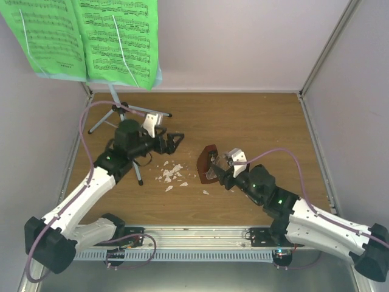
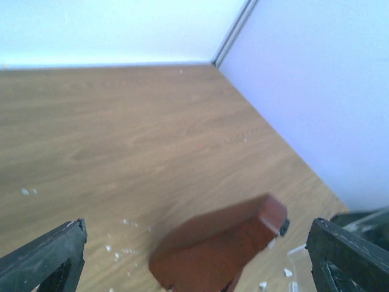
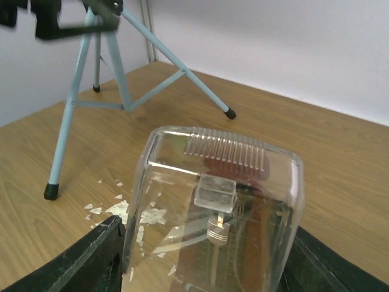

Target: Pack up the instrument practice props

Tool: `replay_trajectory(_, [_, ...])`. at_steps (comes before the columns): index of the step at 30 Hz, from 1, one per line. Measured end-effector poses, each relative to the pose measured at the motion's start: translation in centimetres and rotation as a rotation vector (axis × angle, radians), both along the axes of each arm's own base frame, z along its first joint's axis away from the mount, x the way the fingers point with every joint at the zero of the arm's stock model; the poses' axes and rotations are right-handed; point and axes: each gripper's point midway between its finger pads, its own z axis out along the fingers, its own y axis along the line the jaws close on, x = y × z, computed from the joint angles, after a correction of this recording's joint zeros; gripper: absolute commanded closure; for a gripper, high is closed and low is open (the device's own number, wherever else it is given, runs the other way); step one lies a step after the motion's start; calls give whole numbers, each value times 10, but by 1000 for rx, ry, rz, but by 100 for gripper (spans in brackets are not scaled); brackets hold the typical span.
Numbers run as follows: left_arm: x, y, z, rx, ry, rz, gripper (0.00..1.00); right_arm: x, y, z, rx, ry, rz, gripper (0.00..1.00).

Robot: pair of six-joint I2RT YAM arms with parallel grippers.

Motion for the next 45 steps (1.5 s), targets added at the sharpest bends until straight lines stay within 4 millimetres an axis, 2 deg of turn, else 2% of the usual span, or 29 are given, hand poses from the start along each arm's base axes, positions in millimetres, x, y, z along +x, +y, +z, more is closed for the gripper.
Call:
replay_trajectory(1, [6,5,14,-8,-9,-6,1,0,0,-3,-7,-4,-5,55])
replay_trajectory(3, [17,16,29,-9,-29,7,1,1,0,-8,-10,-15,-15,55])
replay_trajectory(5, [23,26,35,2,-48,30,1,1,0,-12,-9,-26,-23,55])
replay_trajectory(11, [34,44,33,100,-102,102,1,6,-3,-41,-50,-28,-60,54])
replay_trajectory(14, [40,58,34,177,-158,163,1,8,-4,-47,-45,-38,-71,54])
replay_trajectory(19, [36,73,29,252,-205,215,1,11,-3,-52,-37,-46,-85,54])
replay_trajectory(32, [36,79,20,306,-220,227,1,20,9,-53,-19,-74,-86,54])
replay_trajectory(45, [36,78,19,311,-222,220,1,23,8,-51,-3,-117,-104,54])
